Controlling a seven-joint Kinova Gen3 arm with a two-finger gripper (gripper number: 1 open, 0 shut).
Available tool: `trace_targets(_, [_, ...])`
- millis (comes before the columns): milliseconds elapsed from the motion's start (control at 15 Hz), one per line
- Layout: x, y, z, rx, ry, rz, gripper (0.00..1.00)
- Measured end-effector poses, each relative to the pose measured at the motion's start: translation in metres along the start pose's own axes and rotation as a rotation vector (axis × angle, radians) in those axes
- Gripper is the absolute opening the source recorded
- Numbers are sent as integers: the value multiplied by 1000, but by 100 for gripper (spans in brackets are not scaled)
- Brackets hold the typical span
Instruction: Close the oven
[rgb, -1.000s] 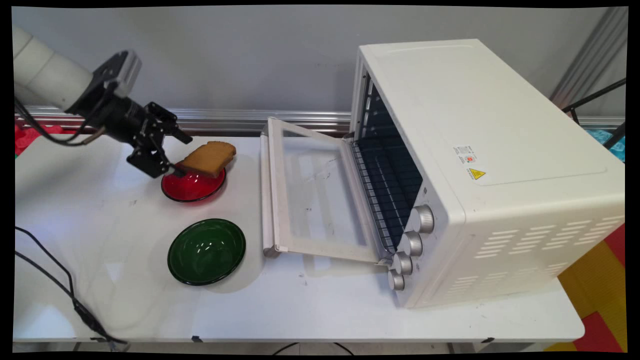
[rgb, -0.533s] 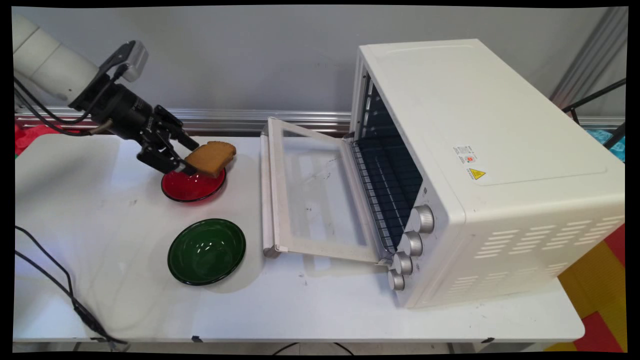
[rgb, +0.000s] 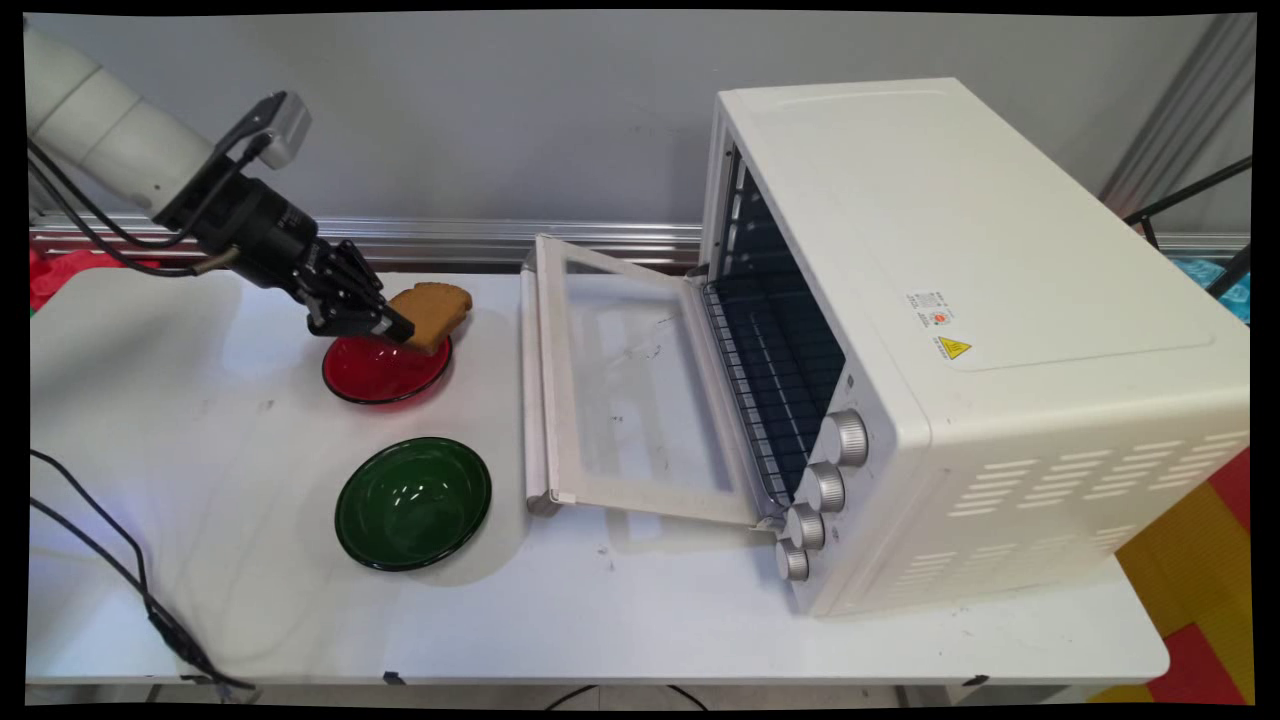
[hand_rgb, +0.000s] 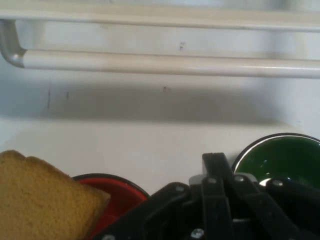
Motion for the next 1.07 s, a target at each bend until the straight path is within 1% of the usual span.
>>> trace_targets(200, [-7,-3,20,-7,13,7,0])
trace_targets(800, [-27,-11,116,-15,68,32,0])
trace_targets(1067, [-29,-13,141,-20,96,31,0])
